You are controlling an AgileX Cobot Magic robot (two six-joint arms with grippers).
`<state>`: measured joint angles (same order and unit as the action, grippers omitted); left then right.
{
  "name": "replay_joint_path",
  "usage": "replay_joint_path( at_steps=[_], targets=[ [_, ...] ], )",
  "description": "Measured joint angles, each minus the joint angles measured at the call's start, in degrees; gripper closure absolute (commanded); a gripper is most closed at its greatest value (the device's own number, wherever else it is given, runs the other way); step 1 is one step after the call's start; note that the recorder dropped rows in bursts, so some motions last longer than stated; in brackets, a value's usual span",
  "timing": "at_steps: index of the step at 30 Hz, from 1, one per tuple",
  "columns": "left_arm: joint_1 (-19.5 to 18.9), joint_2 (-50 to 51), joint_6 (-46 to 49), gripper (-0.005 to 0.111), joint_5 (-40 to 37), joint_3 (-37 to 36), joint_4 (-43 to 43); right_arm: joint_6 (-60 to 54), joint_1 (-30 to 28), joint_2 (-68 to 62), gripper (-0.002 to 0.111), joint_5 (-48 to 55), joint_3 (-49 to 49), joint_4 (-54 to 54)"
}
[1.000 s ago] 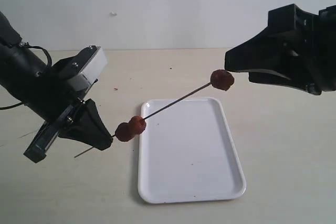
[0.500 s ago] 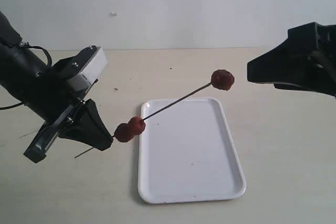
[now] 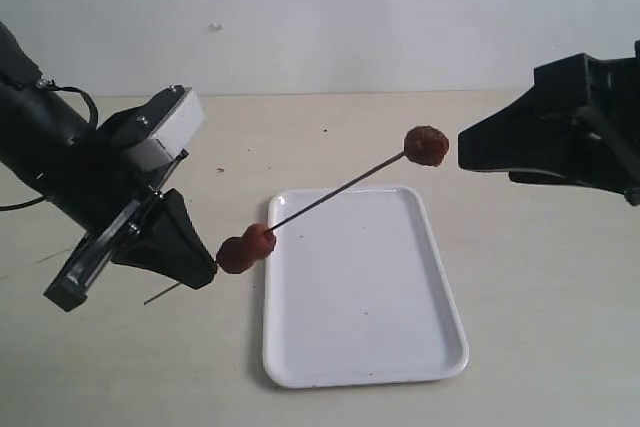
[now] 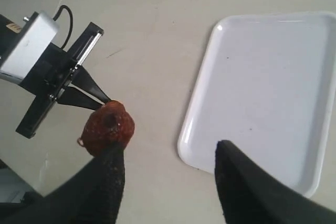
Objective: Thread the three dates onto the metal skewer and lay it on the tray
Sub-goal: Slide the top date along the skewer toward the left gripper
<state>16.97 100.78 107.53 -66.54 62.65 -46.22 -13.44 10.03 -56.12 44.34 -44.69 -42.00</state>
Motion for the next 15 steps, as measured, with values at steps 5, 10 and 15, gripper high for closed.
replay_joint_path(
  at_steps=[5,10,15],
  targets=[
    [0.00,0.00,0.00,0.107,-0.27,0.00,0.00,-1.26,0.00,-1.60,0.057,-0.33,0.00,-1.59],
    [0.00,0.00,0.23,0.107,-0.72,0.00,0.00,-2.42,0.00,-2.34,0.057,-1.16,0.00,-1.69],
    [0.00,0.00,0.23,0.107,-0.72,0.00,0.00,-3.56,0.00,-2.62,0.057,-1.90,0.00,-1.85]
  ],
)
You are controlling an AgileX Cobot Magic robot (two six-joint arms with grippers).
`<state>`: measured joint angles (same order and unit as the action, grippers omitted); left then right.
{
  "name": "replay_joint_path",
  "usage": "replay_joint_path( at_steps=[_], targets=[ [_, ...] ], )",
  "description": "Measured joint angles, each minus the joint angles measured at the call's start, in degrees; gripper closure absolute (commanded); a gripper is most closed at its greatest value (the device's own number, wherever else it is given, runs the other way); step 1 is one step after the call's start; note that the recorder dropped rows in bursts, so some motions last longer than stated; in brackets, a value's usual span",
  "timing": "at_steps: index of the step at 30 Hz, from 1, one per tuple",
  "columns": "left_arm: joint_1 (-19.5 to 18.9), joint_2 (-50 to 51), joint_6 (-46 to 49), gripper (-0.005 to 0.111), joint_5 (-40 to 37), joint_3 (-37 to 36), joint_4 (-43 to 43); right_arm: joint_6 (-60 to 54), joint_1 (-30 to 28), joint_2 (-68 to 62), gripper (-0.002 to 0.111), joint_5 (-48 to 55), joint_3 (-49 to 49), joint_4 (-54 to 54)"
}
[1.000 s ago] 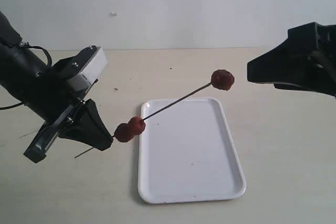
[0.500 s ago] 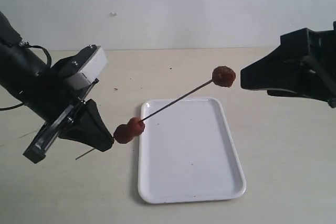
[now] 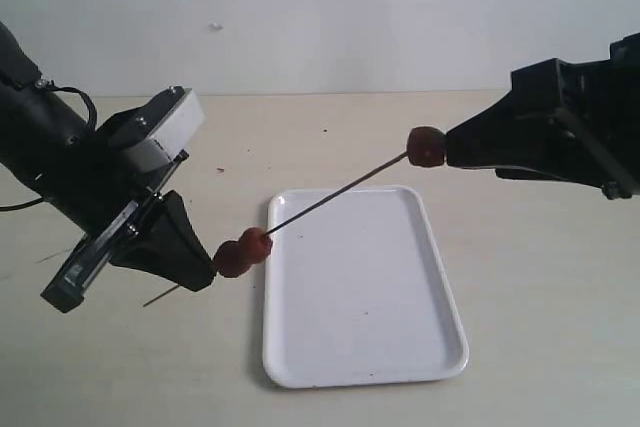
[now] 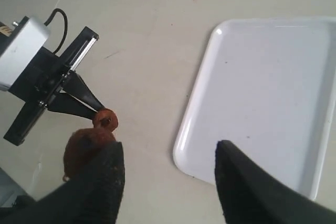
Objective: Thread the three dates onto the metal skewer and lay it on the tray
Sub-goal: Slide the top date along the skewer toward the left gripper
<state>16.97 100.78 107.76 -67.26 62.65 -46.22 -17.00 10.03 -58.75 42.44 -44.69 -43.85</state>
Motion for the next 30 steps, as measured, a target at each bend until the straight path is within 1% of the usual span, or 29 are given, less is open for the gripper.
replay_joint_path(
  at_steps=[11,25,30],
  targets=[
    [0.00,0.00,0.00,0.107,-0.49,0.00,0.00,-4.88,0.00,0.00,0.057,-0.13,0.00,-4.36],
    [0.00,0.00,-0.89,0.107,-0.83,0.00,1.40,-8.69,0.00,-2.56,0.057,1.93,-0.19,-5.29],
    [0.00,0.00,-0.89,0.107,-1.06,0.00,0.85,-9.93,0.00,-2.70,0.057,3.29,-2.75,-5.01]
  ],
)
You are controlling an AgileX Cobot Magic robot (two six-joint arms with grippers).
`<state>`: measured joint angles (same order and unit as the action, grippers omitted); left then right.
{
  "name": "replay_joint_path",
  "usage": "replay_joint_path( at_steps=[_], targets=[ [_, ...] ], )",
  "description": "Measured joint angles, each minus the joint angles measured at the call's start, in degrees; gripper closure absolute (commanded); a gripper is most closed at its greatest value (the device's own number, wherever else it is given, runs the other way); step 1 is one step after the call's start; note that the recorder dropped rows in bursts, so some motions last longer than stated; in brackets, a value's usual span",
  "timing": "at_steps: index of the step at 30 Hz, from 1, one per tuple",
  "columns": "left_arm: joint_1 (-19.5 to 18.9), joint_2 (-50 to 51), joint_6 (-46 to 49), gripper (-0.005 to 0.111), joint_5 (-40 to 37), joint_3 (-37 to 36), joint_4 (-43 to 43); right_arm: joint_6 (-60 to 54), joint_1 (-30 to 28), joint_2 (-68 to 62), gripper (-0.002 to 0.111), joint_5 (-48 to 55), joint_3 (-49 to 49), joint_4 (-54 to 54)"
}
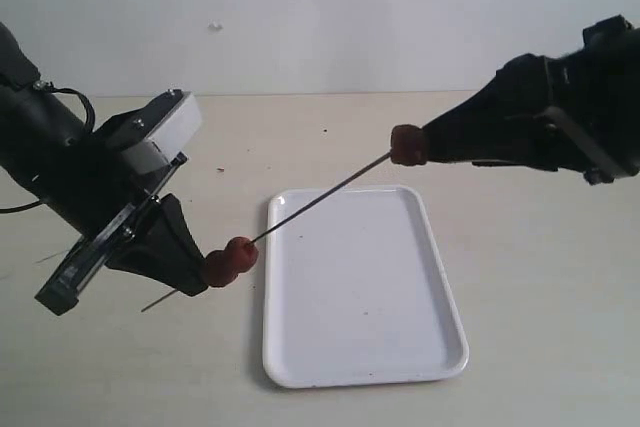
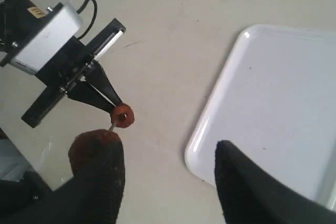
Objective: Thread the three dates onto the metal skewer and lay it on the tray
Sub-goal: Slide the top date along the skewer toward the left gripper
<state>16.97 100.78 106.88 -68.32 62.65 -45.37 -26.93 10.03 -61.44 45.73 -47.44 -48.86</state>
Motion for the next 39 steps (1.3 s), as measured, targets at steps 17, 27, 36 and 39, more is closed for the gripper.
replay_joint_path(
  at_steps=[17,27,36,39],
  targets=[
    [0.00,0.00,-1.80,0.107,-0.02,0.00,-0.75,2.52,0.00,0.00,0.057,2.93,-4.28,6.37],
    [0.00,0.00,-1.90,0.107,-0.02,0.00,-0.88,6.52,0.00,-1.41,0.058,4.54,-4.28,-2.93],
    [0.00,0.00,-1.90,0.107,-0.02,0.00,-0.88,6.73,0.00,-2.95,0.069,4.83,-4.28,-3.63],
    [0.00,0.00,-1.90,0.107,-0.02,0.00,-0.88,6.73,0.00,-2.95,0.069,4.83,-4.28,-3.63]
  ],
)
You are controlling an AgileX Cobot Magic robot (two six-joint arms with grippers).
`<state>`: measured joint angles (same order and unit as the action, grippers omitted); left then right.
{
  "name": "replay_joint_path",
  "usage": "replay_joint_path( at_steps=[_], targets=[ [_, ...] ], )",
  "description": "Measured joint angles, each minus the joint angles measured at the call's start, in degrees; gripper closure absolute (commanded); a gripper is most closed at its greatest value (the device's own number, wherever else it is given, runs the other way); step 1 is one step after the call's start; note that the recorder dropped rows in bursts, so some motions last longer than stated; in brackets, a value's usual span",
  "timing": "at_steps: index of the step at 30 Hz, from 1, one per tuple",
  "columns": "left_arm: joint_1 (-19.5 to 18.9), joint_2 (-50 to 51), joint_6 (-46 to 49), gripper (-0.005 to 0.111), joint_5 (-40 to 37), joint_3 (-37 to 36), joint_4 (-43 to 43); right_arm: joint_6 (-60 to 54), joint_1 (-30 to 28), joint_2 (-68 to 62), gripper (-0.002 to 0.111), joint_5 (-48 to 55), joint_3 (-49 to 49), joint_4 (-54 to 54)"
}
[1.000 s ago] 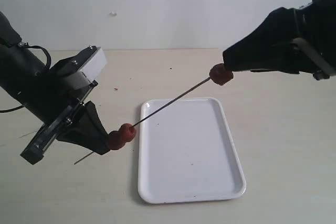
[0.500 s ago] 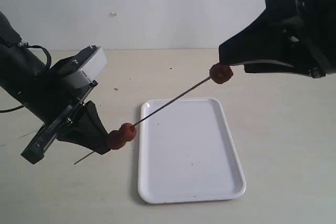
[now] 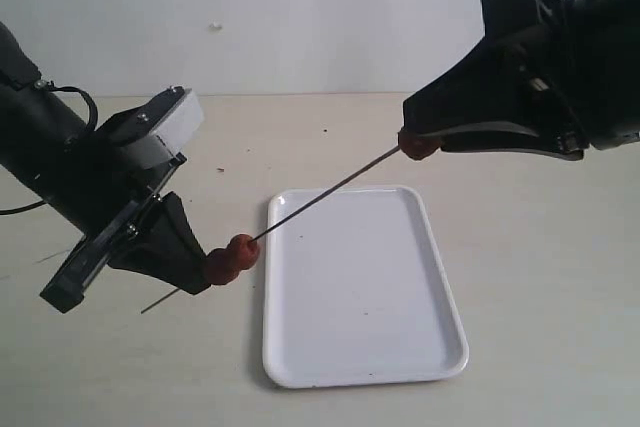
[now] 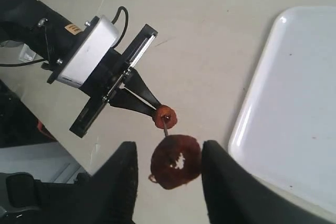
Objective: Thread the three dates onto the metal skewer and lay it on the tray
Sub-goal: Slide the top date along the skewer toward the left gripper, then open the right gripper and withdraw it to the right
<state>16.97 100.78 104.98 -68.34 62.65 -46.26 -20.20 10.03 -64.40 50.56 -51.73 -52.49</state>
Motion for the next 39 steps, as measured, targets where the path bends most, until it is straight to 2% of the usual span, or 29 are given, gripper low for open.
replay_joint_path(
  at_steps=[10,18,39],
  targets=[
    [0.00,0.00,0.00,0.107,0.00,0.00,0.00,0.00,0.00,-1.89,0.077,0.00,0.00,-0.59],
    [0.00,0.00,0.00,0.107,0.00,0.00,-0.83,-0.20,0.00,-3.16,0.077,-0.55,0.00,-1.57],
    [0.00,0.00,-0.22,0.107,0.29,0.00,-1.05,-9.63,0.00,-11.35,0.077,1.67,0.00,-11.18]
  ],
)
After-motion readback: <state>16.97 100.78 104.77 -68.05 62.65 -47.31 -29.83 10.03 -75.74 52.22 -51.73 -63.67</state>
